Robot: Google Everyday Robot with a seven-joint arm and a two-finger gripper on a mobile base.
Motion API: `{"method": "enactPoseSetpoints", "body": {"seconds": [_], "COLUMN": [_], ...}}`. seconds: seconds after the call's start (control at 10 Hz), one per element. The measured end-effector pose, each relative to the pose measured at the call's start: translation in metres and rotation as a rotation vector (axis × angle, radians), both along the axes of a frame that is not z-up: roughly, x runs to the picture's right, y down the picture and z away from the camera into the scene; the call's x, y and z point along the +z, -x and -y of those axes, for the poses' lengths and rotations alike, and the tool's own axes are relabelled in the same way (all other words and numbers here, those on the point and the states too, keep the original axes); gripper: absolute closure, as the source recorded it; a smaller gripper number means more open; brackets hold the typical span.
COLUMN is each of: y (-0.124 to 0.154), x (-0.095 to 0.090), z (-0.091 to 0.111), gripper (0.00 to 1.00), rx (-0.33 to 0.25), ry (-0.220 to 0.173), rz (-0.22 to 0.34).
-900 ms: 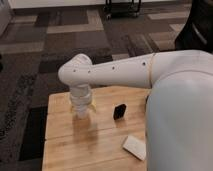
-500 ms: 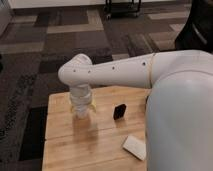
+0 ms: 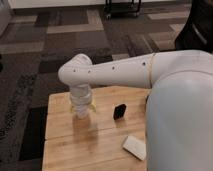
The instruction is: Pick up the ceramic bowl
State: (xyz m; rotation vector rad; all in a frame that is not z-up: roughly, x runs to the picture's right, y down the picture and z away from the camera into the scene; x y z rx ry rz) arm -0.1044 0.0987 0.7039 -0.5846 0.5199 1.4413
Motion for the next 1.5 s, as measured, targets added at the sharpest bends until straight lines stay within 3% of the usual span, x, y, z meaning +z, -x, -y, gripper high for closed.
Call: {"method": "enactPoseSetpoints", "body": {"seconds": [1.5], "y": [0.0], "x": [0.0], "z": [0.0], "gripper": [0.35], "rx": [0.0], "ry": [0.0], "rz": [0.0]}}
